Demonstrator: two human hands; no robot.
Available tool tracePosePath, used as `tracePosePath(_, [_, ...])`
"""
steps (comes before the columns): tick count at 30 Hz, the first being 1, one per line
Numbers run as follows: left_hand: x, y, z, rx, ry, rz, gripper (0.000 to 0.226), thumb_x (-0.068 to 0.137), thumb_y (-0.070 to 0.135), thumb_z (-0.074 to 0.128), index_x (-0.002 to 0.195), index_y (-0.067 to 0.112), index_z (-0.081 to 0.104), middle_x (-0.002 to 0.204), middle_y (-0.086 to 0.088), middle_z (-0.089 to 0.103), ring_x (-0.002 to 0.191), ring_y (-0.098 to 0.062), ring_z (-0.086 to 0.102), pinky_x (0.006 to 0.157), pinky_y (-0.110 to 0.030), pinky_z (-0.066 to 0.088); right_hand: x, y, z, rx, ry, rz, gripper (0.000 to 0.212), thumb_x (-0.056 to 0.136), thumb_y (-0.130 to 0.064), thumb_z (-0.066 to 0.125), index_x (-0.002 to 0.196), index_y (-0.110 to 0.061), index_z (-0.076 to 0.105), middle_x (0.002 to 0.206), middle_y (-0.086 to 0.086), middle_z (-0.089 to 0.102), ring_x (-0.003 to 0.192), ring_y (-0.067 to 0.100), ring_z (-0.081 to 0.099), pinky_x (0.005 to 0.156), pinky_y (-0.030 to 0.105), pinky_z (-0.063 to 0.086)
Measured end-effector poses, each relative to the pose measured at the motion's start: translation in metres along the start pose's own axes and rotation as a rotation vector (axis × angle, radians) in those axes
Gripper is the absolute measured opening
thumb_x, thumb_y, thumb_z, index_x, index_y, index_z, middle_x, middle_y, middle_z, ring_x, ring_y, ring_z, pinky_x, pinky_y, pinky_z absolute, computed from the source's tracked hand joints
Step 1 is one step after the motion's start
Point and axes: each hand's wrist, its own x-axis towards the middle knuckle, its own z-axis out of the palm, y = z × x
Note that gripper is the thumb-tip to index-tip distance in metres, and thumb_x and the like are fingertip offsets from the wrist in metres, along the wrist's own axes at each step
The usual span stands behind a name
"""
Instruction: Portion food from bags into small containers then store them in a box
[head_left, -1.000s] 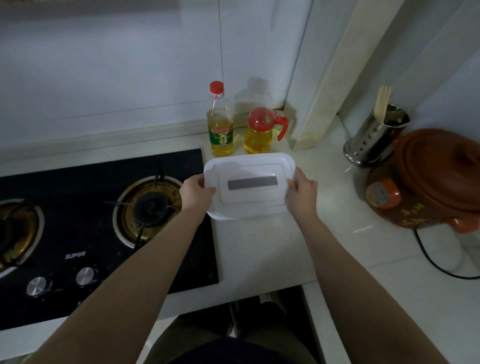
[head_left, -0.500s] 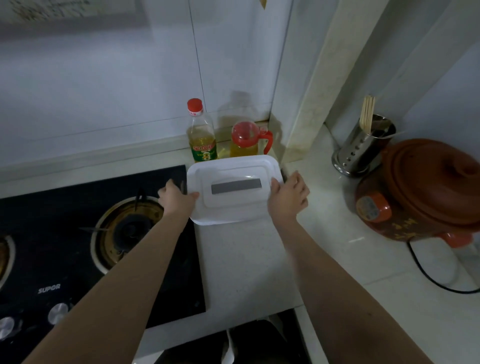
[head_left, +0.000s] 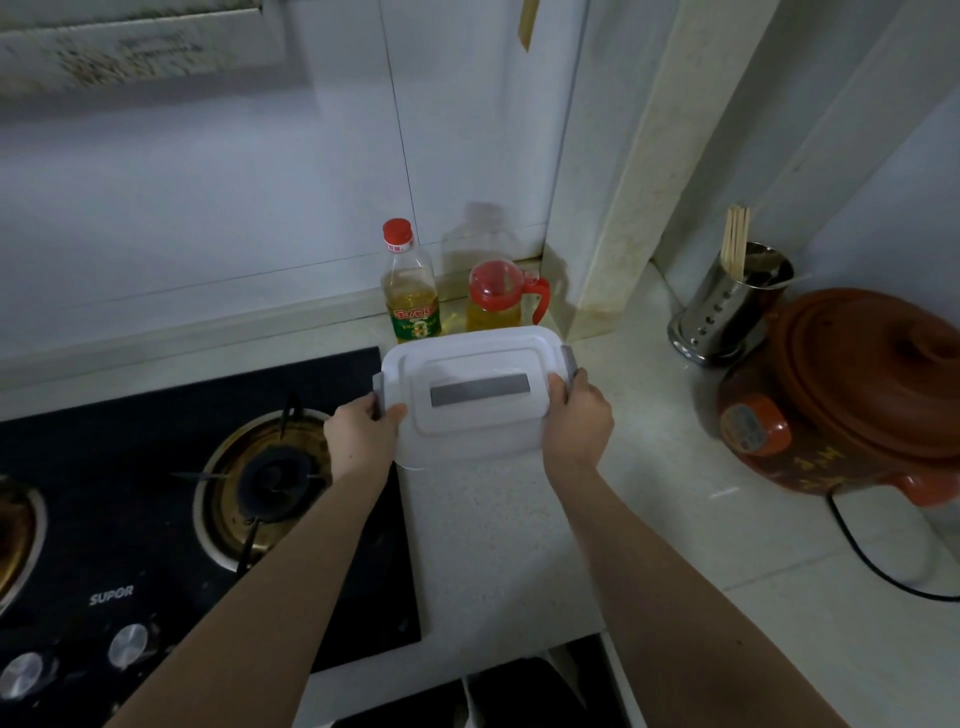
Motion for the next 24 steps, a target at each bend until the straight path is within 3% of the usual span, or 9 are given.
tracePosePath(2, [0.001, 0.0, -0.001, -0.022, 0.001, 0.019, 0.01, 0.089, 0.018, 0.068, 0.081, 0.013, 0.066, 0.078, -0.002, 0.067, 0.077, -0.019, 0.065, 0.066, -0.026, 0.052, 0.001, -0.001, -0.003, -0.082, -0.014, -0.055, 0.041, 0.102, -0.036, 0.036, 0.123, -0.006, 0.054, 0.09, 0.008, 0.066, 0.078, 0.021, 0.063, 0.063, 0.027, 0.042])
tracePosePath(3, [0.002, 0.0, -0.002, -0.017, 0.009, 0.026, 0.018, 0.089, 0.018, 0.069, 0.072, 0.018, 0.061, 0.072, 0.0, 0.064, 0.072, -0.016, 0.062, 0.063, -0.023, 0.05, 0.001, -0.003, -0.004, -0.14, -0.026, -0.086, 0.038, 0.102, -0.033, 0.036, 0.125, -0.006, 0.052, 0.09, 0.007, 0.066, 0.077, 0.02, 0.064, 0.062, 0.026, 0.043])
tracePosePath(5, [0.004, 0.0, 0.0, 0.035, 0.01, 0.033, 0.024, 0.088, 0.017, 0.068, 0.067, 0.008, 0.06, 0.068, -0.009, 0.064, 0.064, -0.016, 0.057, 0.058, -0.026, 0.047, 0.002, -0.007, -0.007, -0.242, -0.058, -0.127, 0.034, 0.102, -0.027, 0.04, 0.126, -0.005, 0.05, 0.09, 0.006, 0.067, 0.077, 0.019, 0.066, 0.064, 0.027, 0.047])
tracePosePath(7, [0.006, 0.002, 0.003, 0.096, 0.024, 0.061, 0.019, 0.088, 0.015, 0.065, 0.078, 0.0, 0.067, 0.071, -0.015, 0.066, 0.062, -0.018, 0.057, 0.058, -0.029, 0.048, 0.003, -0.009, -0.01, -0.315, -0.082, -0.154, 0.034, 0.099, -0.023, 0.045, 0.127, -0.003, 0.048, 0.09, 0.006, 0.068, 0.077, 0.02, 0.067, 0.065, 0.027, 0.05])
tracePosePath(11, [0.003, 0.003, 0.008, 0.194, 0.068, 0.159, 0.018, 0.092, 0.011, 0.058, 0.102, 0.003, 0.071, 0.077, -0.009, 0.068, 0.067, -0.022, 0.062, 0.065, -0.038, 0.057, 0.002, -0.011, -0.015, -0.443, -0.105, -0.223, 0.035, 0.099, -0.016, 0.045, 0.129, 0.001, 0.044, 0.09, 0.007, 0.067, 0.075, 0.02, 0.066, 0.063, 0.026, 0.049])
tracePosePath(18, [0.005, -0.003, 0.001, 0.198, 0.006, 0.174, 0.015, 0.092, 0.015, 0.06, 0.098, 0.005, 0.07, 0.072, 0.002, 0.058, 0.071, -0.021, 0.061, 0.066, -0.036, 0.055, 0.005, -0.015, -0.031, -0.549, -0.207, -0.306, 0.029, 0.095, -0.006, 0.046, 0.123, 0.002, 0.047, 0.095, 0.009, 0.068, 0.081, 0.024, 0.068, 0.062, 0.028, 0.045])
tracePosePath(20, [0.003, -0.003, -0.007, 0.026, -0.104, 0.147, 0.011, 0.092, 0.018, 0.062, 0.085, 0.025, 0.066, 0.075, 0.011, 0.06, 0.082, -0.023, 0.065, 0.068, -0.03, 0.052, 0.008, -0.015, -0.039, -0.483, -0.256, -0.325, 0.033, 0.096, -0.008, 0.043, 0.128, 0.001, 0.044, 0.102, 0.013, 0.067, 0.089, 0.028, 0.067, 0.069, 0.032, 0.049])
tracePosePath(22, [-0.003, -0.017, -0.019, -0.084, -0.203, 0.125, 0.016, 0.095, 0.024, 0.06, 0.108, 0.022, 0.069, 0.1, 0.01, 0.069, 0.102, -0.021, 0.065, 0.081, -0.027, 0.051, 0.009, -0.01, -0.058, -0.264, -0.366, -0.28, 0.041, 0.098, -0.014, 0.041, 0.136, -0.002, 0.038, 0.11, 0.016, 0.064, 0.098, 0.032, 0.063, 0.08, 0.038, 0.049])
tracePosePath(24, [-0.015, -0.039, -0.036, -0.01, -0.16, 0.153, 0.037, 0.098, 0.028, 0.056, 0.133, 0.018, 0.059, 0.125, 0.005, 0.063, 0.122, -0.019, 0.057, 0.093, -0.026, 0.045, 0.004, -0.001, -0.081, 0.049, -0.275, -0.272, 0.042, 0.095, -0.015, 0.045, 0.137, -0.007, 0.043, 0.115, 0.017, 0.064, 0.105, 0.034, 0.061, 0.087, 0.039, 0.049])
